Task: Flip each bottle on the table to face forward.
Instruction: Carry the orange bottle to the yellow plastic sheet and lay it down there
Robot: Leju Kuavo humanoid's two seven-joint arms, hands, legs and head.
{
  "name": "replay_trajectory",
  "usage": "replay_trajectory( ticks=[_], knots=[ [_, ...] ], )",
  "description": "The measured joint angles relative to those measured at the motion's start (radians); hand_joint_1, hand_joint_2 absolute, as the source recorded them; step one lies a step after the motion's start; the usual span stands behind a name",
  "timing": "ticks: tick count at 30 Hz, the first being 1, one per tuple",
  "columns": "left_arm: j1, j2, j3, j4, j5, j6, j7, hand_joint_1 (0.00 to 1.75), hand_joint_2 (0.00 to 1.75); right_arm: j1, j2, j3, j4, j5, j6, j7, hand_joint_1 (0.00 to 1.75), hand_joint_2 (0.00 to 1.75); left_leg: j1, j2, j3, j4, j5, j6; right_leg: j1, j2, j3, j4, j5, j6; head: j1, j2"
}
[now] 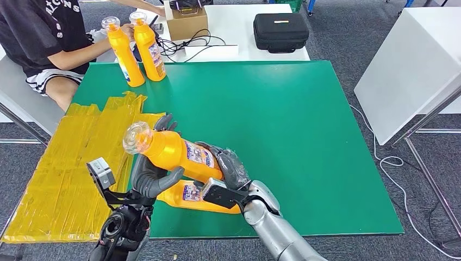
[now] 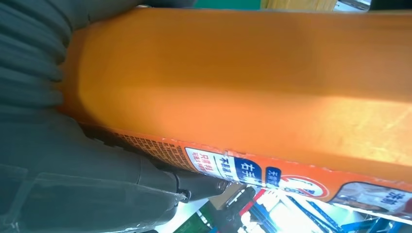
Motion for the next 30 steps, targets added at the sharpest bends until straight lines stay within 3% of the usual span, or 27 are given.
replay_trajectory(
  ticks=[30],
  knots=[
    [0.001, -0.012, -0.001, -0.035, 0.009, 0.043, 0.034, 0.00, 1.75, -0.007, 0.043, 0.026, 0.000, 0.031, 0.028, -0.001, 1.75, 1.75, 0.000, 0.000, 0.000, 0.000, 0.000, 0.000, 0.000, 0.000, 0.000, 0.000, 0.000, 0.000, 0.000, 0.000]
  ],
)
